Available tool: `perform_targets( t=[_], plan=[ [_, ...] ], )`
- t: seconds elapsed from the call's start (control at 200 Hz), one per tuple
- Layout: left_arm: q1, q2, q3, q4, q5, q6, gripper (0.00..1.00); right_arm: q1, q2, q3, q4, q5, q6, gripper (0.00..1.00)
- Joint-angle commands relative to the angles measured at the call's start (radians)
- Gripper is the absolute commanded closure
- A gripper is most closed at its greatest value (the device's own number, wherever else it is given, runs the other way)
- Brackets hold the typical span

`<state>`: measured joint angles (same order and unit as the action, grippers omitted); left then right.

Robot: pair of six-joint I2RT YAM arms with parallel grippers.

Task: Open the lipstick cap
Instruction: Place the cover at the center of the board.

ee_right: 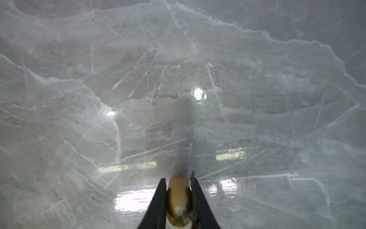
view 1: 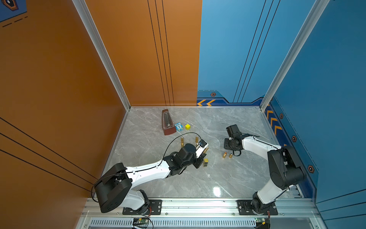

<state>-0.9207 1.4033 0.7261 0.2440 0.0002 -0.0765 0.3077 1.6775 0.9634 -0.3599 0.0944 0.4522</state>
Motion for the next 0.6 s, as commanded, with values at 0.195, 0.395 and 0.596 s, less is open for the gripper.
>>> perform_targets(
  t=[0.195,0.395,0.596],
  plan=[
    [0.020,0.026,0.034,0.022,0.008,-0.008,1.00,-0.004,0.062,0.046,0.040,0.061,0.013,0.82],
    [0.023,0.031,0.036,0.022,0.013,-0.008,1.00,-0.002,0.074,0.051,0.036,0.072,0.010,0.80],
    [0.023,0.027,0.033,0.022,0.018,-0.008,1.00,0.004,0.074,0.047,0.035,0.070,0.013,0.73]
  ],
)
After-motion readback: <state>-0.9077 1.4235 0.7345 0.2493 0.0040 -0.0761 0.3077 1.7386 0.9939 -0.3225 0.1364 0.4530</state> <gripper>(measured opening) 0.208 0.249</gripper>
